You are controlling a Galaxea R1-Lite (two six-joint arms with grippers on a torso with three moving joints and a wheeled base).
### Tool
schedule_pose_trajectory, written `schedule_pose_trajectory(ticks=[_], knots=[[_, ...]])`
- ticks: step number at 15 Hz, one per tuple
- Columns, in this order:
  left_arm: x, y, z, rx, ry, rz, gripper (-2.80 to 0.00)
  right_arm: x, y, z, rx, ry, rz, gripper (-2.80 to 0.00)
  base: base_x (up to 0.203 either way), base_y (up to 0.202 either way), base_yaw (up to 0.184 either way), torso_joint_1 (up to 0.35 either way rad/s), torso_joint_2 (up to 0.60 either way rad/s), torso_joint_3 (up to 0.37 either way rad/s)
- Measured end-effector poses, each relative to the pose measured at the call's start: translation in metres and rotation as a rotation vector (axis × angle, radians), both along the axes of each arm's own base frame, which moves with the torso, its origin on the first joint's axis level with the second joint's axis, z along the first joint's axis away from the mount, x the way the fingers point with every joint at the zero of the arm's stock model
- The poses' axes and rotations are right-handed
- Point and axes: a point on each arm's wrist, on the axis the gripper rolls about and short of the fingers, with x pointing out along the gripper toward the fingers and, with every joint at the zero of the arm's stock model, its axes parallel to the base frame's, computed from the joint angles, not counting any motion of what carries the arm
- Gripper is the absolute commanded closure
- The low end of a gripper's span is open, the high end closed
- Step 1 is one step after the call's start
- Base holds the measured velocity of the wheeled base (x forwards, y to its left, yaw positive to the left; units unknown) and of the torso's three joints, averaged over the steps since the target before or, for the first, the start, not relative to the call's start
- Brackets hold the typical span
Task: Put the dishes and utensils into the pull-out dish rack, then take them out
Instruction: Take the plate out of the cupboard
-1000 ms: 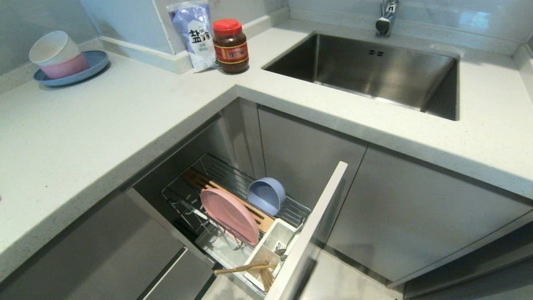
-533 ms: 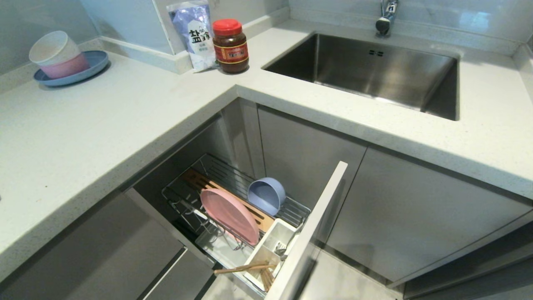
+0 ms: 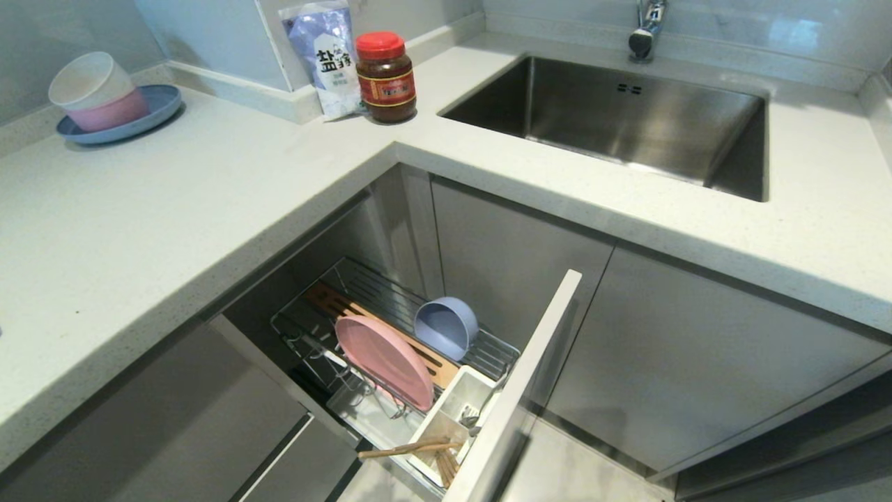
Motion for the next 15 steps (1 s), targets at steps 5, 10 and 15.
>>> schedule_pose_trajectory(ticks=[5,10,15], knots=[[-0.021,-0.005,0.049,0.052,-0.173,-0.226,0.00,0.000,0.000,0.000,0.000,0.000,0.000,0.00,0.000,0.000,0.000,0.000,0.00,0.000],[-0.046,-0.009,0.100,0.094,-0.288,-0.402,0.00,0.000,0.000,0.000,0.000,0.000,0.001,0.00,0.000,0.000,0.000,0.000,0.00,0.000],[-0.041,-0.009,0.174,0.095,-0.321,-0.385,0.00,0.000,0.000,0.000,0.000,0.000,0.000,0.00,0.000,0.000,0.000,0.000,0.00,0.000]])
